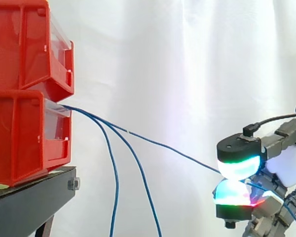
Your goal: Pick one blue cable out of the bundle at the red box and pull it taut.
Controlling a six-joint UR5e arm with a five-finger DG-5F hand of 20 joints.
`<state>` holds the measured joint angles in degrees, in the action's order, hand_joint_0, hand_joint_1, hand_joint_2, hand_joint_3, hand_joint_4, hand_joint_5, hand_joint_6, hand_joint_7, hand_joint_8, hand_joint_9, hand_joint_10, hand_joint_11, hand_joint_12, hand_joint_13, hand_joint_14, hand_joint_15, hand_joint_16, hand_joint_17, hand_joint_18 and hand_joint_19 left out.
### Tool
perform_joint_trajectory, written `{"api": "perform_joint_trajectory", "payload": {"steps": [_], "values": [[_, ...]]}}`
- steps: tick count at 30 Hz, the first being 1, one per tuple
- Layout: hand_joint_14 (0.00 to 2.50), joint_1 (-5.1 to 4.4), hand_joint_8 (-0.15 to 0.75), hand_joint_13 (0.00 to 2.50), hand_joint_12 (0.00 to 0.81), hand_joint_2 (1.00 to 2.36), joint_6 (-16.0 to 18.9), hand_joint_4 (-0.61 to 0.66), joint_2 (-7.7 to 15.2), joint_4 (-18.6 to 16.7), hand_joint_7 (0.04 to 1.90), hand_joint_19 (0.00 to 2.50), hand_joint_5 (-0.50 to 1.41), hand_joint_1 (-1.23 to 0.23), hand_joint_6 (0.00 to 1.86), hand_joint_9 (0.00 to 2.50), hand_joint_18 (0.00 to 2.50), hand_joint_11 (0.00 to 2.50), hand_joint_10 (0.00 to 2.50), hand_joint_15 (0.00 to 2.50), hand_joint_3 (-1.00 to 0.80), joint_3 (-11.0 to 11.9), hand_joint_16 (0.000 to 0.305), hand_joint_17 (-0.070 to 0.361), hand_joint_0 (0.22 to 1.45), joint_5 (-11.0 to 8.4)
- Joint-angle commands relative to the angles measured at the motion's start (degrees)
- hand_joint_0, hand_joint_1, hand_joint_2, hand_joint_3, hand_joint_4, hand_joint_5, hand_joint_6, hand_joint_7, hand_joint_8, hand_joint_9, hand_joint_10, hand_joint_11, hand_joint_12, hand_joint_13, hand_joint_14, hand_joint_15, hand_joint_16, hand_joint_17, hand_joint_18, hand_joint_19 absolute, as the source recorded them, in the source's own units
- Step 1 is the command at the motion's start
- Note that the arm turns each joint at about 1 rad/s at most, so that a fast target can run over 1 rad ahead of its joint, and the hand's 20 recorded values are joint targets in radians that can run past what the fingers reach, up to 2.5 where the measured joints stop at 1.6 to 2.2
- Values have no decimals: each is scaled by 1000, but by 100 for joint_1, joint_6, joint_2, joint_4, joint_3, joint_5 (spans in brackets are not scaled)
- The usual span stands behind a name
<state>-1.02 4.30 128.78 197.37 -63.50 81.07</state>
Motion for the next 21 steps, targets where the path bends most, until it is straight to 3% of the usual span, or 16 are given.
{"api": "perform_joint_trajectory", "payload": {"steps": [1,9,18,21], "values": [[15,-3,392,774,349,1013,0,176,-2,-173,1071,278,-109,-743,916,1127,632,1094,8,395,-210,-31,50,114,612,5],[17,-3,395,772,347,1014,0,179,-2,-428,1070,279,-109,-744,916,1126,632,1073,8,401,-209,-31,50,113,612,22],[17,-3,390,769,346,1014,-52,178,7,-1377,1076,278,-110,-744,915,1120,633,1070,10,400,-212,-39,50,113,614,5],[15,-3,393,769,347,1013,-52,183,7,-1482,1071,279,-110,-744,916,1116,634,1069,8,398,-212,-31,50,113,614,22]]}}
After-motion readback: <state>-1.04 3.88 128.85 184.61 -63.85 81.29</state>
